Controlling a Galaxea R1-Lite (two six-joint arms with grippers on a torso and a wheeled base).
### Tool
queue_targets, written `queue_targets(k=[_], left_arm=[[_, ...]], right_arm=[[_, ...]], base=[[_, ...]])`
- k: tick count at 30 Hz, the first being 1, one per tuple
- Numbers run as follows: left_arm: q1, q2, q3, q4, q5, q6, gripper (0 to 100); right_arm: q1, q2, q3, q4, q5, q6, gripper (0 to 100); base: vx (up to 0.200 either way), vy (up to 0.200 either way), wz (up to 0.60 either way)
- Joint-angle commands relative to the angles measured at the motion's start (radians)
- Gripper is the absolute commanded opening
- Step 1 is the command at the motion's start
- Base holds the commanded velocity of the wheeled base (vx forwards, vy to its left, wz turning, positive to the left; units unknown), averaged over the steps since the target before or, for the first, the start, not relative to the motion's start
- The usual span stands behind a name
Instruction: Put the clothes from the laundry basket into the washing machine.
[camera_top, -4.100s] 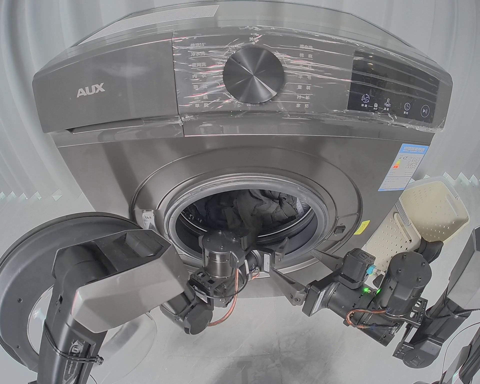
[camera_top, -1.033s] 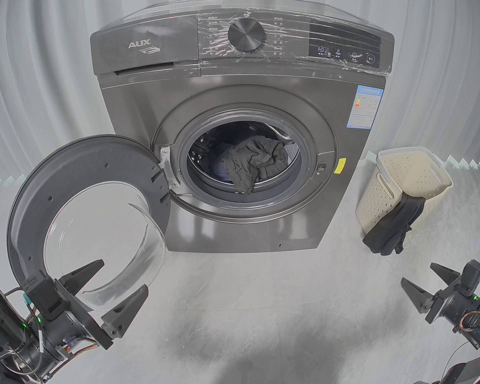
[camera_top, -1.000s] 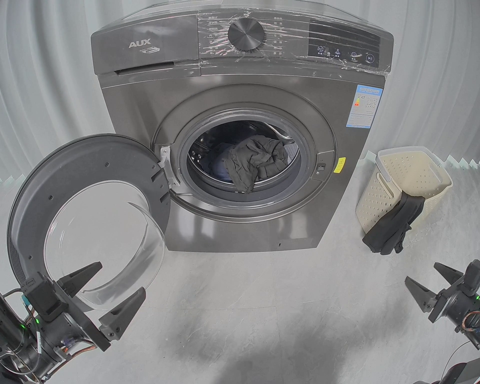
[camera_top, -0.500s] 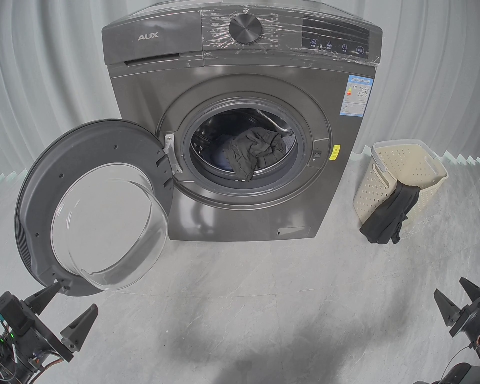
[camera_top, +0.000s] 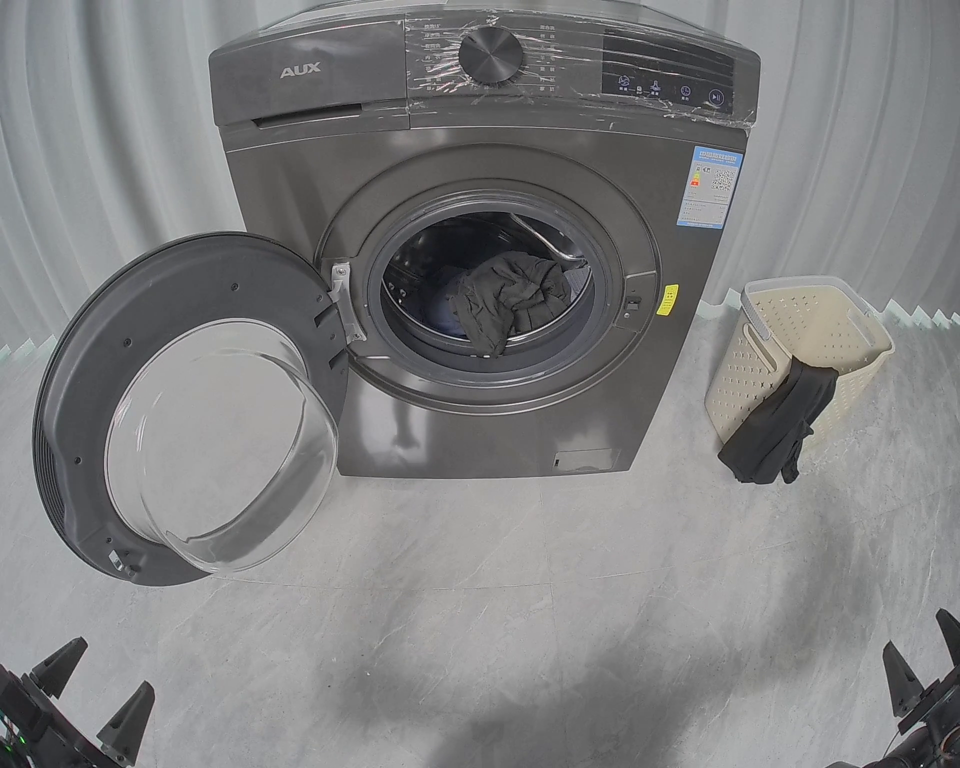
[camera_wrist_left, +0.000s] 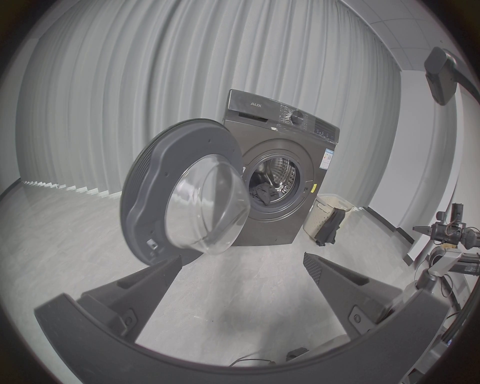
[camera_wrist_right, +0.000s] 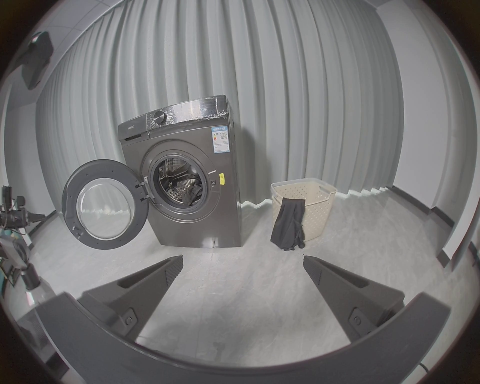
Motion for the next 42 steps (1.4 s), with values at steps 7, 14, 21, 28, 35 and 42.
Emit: queue_targets(k=[7, 14, 21, 28, 35, 42], left_arm=[[0.236, -0.220, 0.016, 0.083, -0.093, 0.045, 100], [0.245, -0.254, 0.016, 0.089, -0.124, 0.074, 100], [0.237, -0.263, 0.016, 0.096, -0.119, 0.153, 100], [0.237, -0.264, 0.016, 0.123, -0.065, 0.141, 100], [0.237, -0.263, 0.015, 0.154, -0.027, 0.150, 100], [0.237, -0.263, 0.016, 0.154, -0.027, 0.146, 100]], right_arm=[[-0.063, -0.141, 0.016, 0.057, 0.013, -0.043, 100], [-0.060, -0.143, 0.016, 0.055, 0.015, -0.045, 100], [-0.060, -0.143, 0.016, 0.055, 0.015, -0.045, 100], [-0.060, -0.144, 0.016, 0.055, 0.015, -0.045, 100], [-0.060, -0.143, 0.016, 0.055, 0.015, -0.045, 100], [-0.060, -0.143, 0.016, 0.055, 0.015, -0.045, 100]], base=[[0.000, -0.057, 0.00], [0.000, -0.200, 0.00], [0.000, -0.171, 0.00], [0.000, 0.000, 0.00], [0.000, -0.086, 0.00], [0.000, -0.200, 0.00]])
